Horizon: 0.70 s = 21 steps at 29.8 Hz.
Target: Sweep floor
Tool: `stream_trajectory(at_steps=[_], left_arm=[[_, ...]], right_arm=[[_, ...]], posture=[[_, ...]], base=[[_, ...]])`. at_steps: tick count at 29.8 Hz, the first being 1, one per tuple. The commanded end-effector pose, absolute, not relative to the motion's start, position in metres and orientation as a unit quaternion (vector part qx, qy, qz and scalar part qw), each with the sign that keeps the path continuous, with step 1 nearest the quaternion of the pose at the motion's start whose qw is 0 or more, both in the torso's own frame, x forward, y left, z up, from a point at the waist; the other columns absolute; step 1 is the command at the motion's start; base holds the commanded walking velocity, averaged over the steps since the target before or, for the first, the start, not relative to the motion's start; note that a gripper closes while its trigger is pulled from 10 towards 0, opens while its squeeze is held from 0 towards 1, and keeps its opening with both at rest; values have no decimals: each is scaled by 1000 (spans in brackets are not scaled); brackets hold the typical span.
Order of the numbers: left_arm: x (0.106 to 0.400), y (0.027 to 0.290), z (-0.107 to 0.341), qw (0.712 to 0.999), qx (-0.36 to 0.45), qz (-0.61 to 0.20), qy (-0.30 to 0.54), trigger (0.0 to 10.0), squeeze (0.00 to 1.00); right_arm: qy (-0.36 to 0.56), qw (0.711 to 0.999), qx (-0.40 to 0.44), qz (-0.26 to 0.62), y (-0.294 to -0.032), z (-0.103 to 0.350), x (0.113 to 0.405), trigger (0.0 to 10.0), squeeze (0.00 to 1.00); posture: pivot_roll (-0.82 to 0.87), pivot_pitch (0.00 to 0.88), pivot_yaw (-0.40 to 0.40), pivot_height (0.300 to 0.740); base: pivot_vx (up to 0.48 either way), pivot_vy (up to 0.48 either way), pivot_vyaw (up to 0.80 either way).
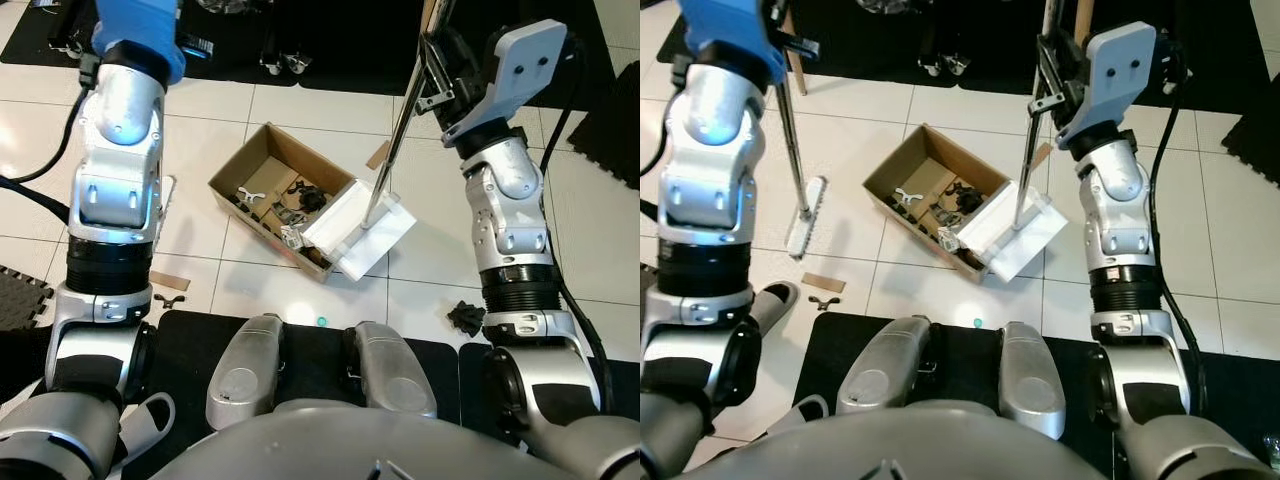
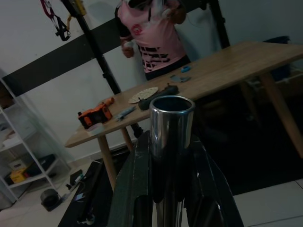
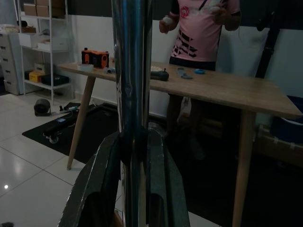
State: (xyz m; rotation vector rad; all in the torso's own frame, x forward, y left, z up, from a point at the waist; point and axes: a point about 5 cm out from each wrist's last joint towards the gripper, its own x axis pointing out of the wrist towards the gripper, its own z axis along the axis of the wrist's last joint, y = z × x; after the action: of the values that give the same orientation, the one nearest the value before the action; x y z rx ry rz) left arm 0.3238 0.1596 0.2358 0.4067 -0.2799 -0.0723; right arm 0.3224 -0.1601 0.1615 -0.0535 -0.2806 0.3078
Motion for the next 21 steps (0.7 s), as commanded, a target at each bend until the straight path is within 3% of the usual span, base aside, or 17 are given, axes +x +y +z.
stream_trajectory(at_steps=[1,4,8,10,21], left_arm=[[326,160,241,977,153,-37,-144,10000,0],[326,161,238,984,111,-38,-136,10000,0],[326,161,236,986,96,-38,-134,10000,0],[325,160,234,987,81,-39,-130,10000,0],[325,159,229,992,25,-40,-119,10000,0]], right_arm=[[-175,972,-29,154,-160,175,325,10000,0],[-175,972,-21,153,-160,176,326,10000,0],[-160,970,-66,169,-162,173,327,10000,0],[-147,963,-127,189,-163,171,329,10000,0],[-165,936,-215,223,-159,182,333,10000,0]], posture=[[55,0,27,740],[55,0,26,740],[54,0,23,740],[50,0,20,740],[54,0,12,740]], base=[[0,0,0],[0,0,0],[0,0,0],[0,0,0],[0,0,0]])
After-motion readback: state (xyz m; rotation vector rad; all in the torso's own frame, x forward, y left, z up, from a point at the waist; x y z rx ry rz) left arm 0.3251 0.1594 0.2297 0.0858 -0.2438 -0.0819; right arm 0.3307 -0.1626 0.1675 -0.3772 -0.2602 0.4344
